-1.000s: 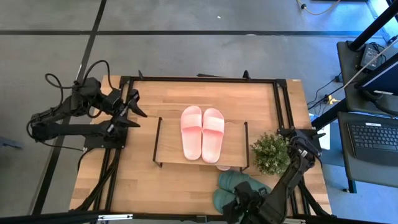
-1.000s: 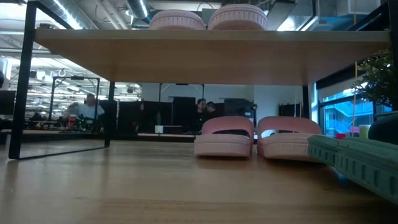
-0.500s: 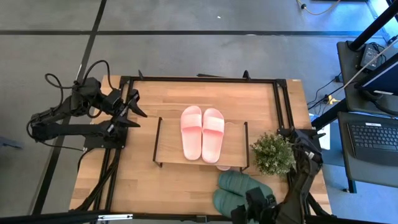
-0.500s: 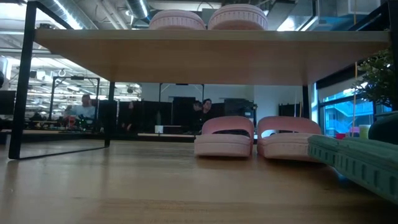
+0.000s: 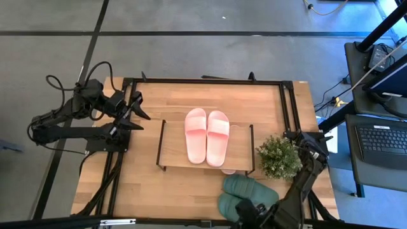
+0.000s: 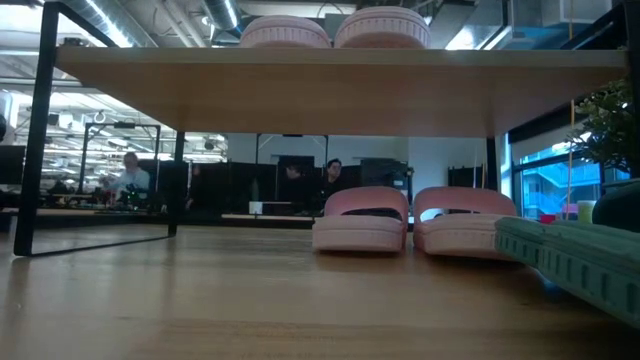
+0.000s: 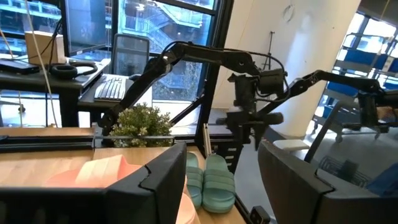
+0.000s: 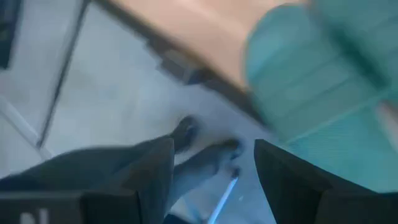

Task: Pick and place slides into the shelf
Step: Put the green slipper under the shelf

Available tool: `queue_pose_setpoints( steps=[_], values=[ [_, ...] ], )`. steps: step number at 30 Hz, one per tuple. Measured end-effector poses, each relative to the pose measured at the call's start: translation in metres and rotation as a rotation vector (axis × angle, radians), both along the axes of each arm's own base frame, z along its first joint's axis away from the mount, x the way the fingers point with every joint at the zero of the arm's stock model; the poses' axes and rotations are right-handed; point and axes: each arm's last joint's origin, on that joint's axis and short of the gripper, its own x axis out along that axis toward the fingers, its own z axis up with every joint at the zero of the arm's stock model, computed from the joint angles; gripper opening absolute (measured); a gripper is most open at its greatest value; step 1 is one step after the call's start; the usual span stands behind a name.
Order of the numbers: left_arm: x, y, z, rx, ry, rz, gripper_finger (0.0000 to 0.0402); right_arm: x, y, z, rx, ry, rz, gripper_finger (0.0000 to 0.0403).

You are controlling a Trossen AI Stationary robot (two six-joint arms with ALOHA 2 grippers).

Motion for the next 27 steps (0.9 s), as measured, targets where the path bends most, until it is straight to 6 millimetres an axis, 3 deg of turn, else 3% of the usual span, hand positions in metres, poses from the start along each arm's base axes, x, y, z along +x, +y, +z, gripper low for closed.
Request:
queue_pose_setpoints(
  steps=[6, 15, 20, 27],
  values=[
    [0.0, 0.0, 0.0, -0.001, 0.001, -0.001, 0.019, 0.018, 0.01, 0.01, 0.148, -0.145, 0.047, 0.0222],
    [0.0, -0.001, 0.0, -0.001, 0.001, -0.041, 0.019, 0.037, 0.016, 0.018, 0.387, -0.181, 0.135, 0.0222],
    [-0.001, -0.002, -0.001, -0.009, 0.015, -0.067, 0.019, 0.056, 0.008, 0.002, 0.562, -0.049, 0.259, 0.0222],
    [-0.001, -0.002, -0.004, -0.02, 0.049, -0.061, 0.019, 0.073, -0.002, -0.027, 0.504, -0.165, 0.335, 0.0222]
  ],
)
